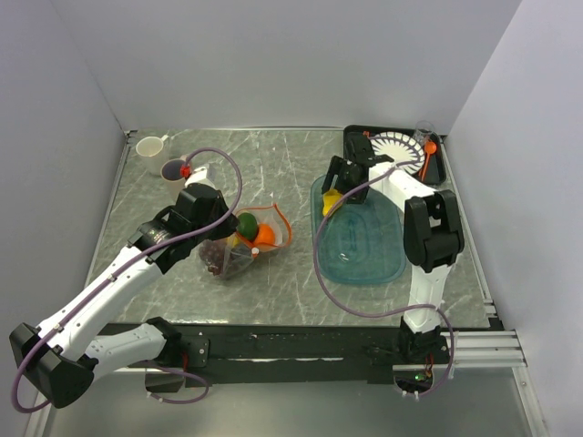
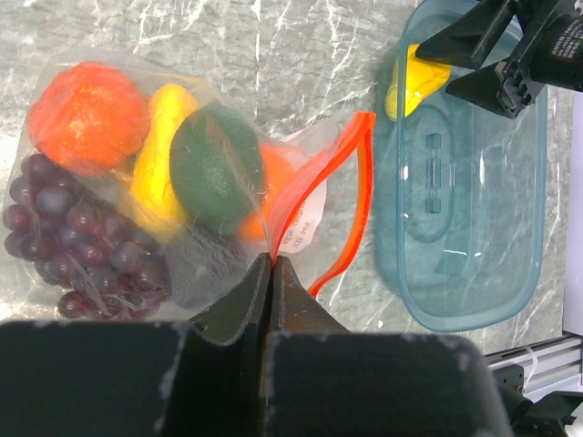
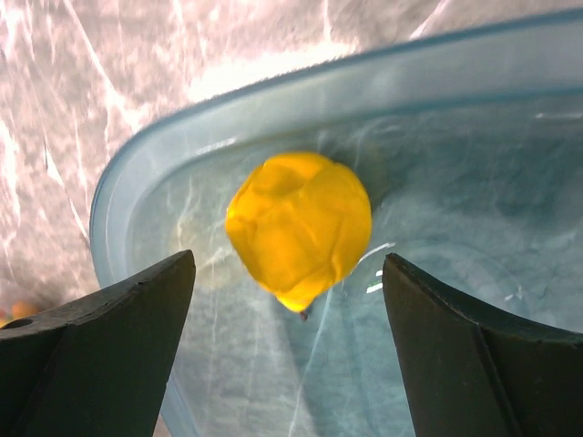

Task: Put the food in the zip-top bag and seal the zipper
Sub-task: Pick up the fake fruit from the bin.

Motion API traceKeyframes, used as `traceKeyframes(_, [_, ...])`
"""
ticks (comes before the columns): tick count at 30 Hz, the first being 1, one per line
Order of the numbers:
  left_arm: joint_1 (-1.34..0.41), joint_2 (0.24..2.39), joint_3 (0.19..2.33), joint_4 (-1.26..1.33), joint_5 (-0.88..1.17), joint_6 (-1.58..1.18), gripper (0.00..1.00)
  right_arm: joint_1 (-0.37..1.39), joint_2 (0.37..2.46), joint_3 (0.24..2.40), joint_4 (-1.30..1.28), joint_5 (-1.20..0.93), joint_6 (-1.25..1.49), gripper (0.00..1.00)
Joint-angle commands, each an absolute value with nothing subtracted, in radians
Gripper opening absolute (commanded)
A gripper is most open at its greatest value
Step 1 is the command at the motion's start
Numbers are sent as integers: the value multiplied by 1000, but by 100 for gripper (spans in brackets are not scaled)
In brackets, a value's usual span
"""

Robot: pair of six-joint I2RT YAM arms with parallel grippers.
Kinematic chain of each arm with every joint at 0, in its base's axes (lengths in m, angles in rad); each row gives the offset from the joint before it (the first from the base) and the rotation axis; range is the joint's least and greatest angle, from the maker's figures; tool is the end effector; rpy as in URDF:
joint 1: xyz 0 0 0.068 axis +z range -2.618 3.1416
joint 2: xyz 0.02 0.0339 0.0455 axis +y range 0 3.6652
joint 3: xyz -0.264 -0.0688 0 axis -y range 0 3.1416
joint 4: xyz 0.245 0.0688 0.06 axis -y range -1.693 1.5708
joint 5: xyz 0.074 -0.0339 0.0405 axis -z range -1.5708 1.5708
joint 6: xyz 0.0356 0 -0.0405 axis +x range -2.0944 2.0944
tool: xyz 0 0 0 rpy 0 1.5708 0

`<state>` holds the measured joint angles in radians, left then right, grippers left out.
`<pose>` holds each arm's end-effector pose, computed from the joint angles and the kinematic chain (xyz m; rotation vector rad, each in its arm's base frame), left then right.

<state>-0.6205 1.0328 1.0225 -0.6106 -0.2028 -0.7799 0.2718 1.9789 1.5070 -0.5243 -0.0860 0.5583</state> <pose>0.1822 -0.1214 0.3343 -0.2941 2.2157 -0.5659 0.4132 0.1183 0.2060 0.3409 2.5969 0.4151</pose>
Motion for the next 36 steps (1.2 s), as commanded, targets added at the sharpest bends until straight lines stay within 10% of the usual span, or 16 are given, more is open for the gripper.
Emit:
traceKeyframes(1, [-618,1023,1040,-588,-198,-778,1,264,1997,1528,-465,-28,589,88])
traceKeyframes(21, [-618,1026,1042,-580,-192,-775,1,264,1928,1347,-384,-74,549,60])
traceKeyframes(36, [-618,1031,1039,-569,-183,-778,1,265,1763,1195,-376,-156,517,57])
